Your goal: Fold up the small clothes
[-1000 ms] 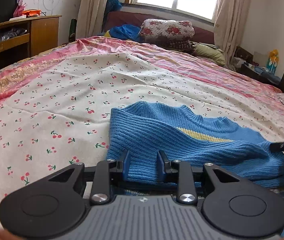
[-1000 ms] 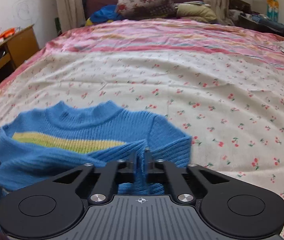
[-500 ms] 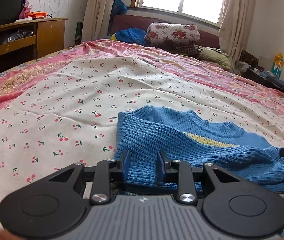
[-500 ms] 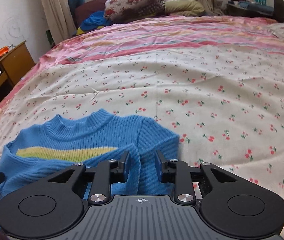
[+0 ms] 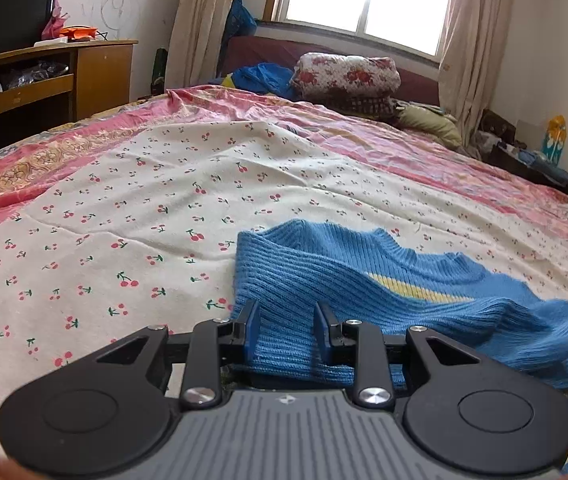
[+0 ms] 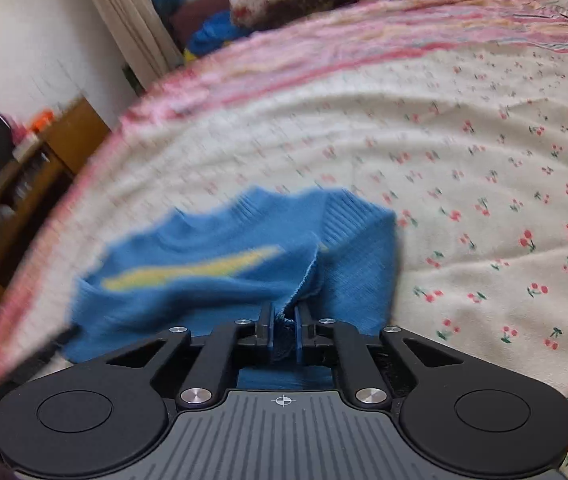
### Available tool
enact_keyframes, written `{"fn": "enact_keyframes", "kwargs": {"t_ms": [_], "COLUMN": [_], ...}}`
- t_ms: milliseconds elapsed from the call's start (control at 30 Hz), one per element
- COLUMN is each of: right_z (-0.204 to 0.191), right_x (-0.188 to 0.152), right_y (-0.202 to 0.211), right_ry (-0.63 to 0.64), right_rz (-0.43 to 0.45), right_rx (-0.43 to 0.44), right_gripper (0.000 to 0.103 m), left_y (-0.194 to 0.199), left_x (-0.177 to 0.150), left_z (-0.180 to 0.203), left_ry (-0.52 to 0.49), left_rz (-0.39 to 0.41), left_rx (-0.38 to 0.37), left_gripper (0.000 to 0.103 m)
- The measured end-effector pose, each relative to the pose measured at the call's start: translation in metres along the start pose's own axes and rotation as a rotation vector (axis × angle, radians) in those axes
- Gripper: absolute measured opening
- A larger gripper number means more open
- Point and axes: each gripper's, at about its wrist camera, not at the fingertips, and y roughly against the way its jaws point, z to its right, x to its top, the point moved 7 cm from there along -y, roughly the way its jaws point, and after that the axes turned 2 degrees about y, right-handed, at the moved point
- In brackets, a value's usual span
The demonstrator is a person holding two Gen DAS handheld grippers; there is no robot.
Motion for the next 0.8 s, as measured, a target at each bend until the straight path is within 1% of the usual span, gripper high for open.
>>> {"fn": "enact_keyframes", "kwargs": {"t_ms": [33,100,133,167,233,267,300,333,400,433,500,533,567,667,733,800], "right_z": [-0.003,-0.003,-0.001,0.002,0.014,0.018,0.018,0.015,0.009,0.004,-0.003,-0.005,-0.007,-0.007,-0.009,-0.012], "right_x": [0.003,0.004,0.000,-0.005,-0.018,-0.022,-0.022,-0.018,-0.009,-0.004,0.002,0.005,0.007,0.003,-0.002,-0.006], "right_y": [0.011,0.024,0.025,0.019,0.000,-0.006,-0.006,-0.001,0.008,0.013,0.015,0.013,0.008,-0.013,-0.027,-0.033], "right_ry": [-0.019,-0.048,-0.046,-0.027,0.019,0.012,0.004,0.000,0.030,0.074,0.173,0.221,0.262,0.362,0.451,0.534], "right_rz": [0.026,0.057,0.053,0.032,-0.041,-0.061,-0.050,-0.020,0.033,0.060,0.093,0.101,0.096,0.045,0.004,-0.016], "right_rx": [0.033,0.061,0.050,0.018,-0.112,-0.135,-0.124,-0.119,-0.124,-0.141,-0.187,-0.201,-0.214,-0.242,-0.256,-0.264], "right_gripper": [0.009,0.009,0.009,0.010,0.014,0.014,0.014,0.015,0.018,0.019,0.024,0.030,0.033,0.033,0.032,0.032], "left_y": [0.000,-0.003,-0.005,-0.007,-0.006,-0.005,-0.004,-0.004,-0.004,-0.003,-0.002,-0.002,-0.002,-0.001,-0.002,-0.003], "left_x": [0.000,-0.002,-0.003,-0.005,-0.006,-0.006,-0.006,-0.006,-0.005,-0.004,-0.003,-0.002,-0.002,-0.002,-0.002,-0.002], "left_z": [0.000,0.000,0.001,0.002,0.005,0.006,0.006,0.006,0.005,0.004,0.003,0.003,0.003,0.003,0.004,0.004], "left_ry": [0.000,-0.010,-0.022,-0.040,-0.069,-0.077,-0.079,-0.076,-0.066,-0.061,-0.054,-0.052,-0.051,-0.055,-0.053,-0.051], "left_rz": [-0.002,-0.017,-0.029,-0.040,-0.034,-0.027,-0.020,-0.018,-0.017,-0.015,-0.005,-0.002,-0.001,-0.002,-0.003,-0.006], "left_rx": [0.001,0.008,0.016,0.025,0.035,0.037,0.037,0.036,0.033,0.032,0.031,0.031,0.032,0.032,0.030,0.027], "left_gripper": [0.036,0.036,0.036,0.036,0.036,0.036,0.036,0.036,0.036,0.036,0.036,0.036,0.036,0.036,0.036,0.036]}}
